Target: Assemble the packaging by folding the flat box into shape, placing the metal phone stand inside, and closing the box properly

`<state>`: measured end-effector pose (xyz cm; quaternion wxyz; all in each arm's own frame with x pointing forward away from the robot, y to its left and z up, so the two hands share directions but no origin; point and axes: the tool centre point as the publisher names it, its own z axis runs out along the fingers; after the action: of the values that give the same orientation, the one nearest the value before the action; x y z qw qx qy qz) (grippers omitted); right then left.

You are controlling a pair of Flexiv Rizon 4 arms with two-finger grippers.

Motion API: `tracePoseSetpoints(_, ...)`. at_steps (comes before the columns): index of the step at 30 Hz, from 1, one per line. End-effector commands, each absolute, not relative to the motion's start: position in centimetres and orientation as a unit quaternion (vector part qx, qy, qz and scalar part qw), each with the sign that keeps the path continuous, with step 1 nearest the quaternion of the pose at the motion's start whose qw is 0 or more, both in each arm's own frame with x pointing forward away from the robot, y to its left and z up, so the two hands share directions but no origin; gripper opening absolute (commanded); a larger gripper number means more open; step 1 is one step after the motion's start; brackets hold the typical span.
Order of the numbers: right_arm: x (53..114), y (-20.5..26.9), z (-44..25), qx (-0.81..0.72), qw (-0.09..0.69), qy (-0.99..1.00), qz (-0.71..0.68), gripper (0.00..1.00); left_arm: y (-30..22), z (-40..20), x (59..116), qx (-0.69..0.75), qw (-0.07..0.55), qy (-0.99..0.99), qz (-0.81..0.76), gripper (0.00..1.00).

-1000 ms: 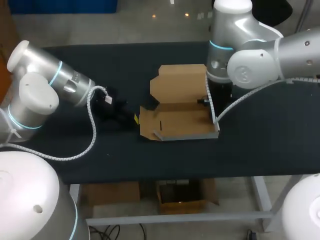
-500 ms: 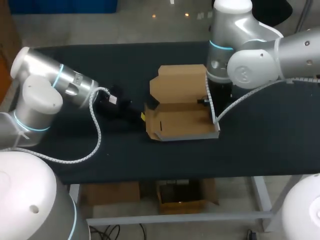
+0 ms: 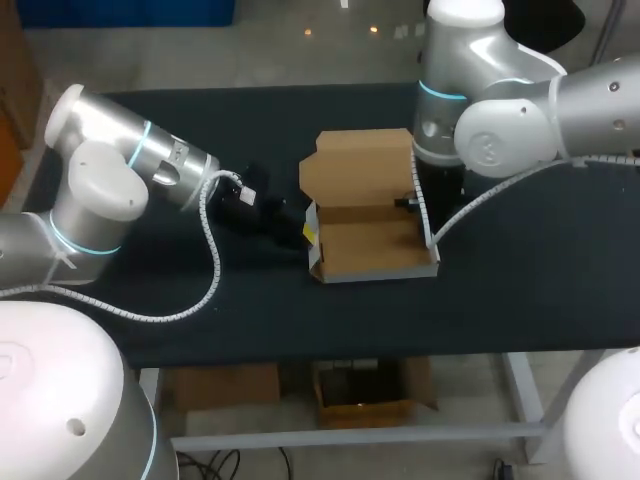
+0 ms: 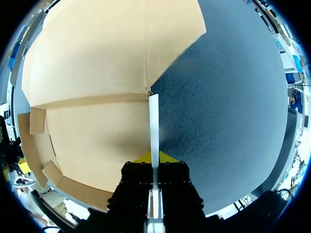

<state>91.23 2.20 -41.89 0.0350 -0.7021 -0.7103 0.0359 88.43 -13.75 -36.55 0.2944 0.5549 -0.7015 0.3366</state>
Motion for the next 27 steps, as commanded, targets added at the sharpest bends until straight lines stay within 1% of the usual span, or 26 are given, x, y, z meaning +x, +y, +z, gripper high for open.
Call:
tracePoseSetpoints(1, 91.2, 2.3, -41.9, -0.702, 0.035, -0.710, 0.036, 0.00, -14.8, -36.6, 88.7, 0.557, 0.291, -0.705, 0.328, 0.25)
tracePoseSetpoints(7, 91.2, 2.3, -41.9, -0.702, 0.035, -0.710, 0.036, 0.00, -15.7, -36.5, 88.6, 0.573, 0.270, -0.706, 0.316, 0.30)
tracePoseSetpoints(16, 91.2, 2.3, -41.9, -0.702, 0.035, -0.710, 0.036, 0.00, -16.5, -36.6, 88.7, 0.591, 0.251, -0.705, 0.301, 0.31)
tracePoseSetpoints(27, 91.2, 2.3, -41.9, -0.702, 0.035, -0.710, 0.036, 0.00, -17.4, -37.1, 89.1, 0.631, 0.205, -0.700, 0.264, 0.34)
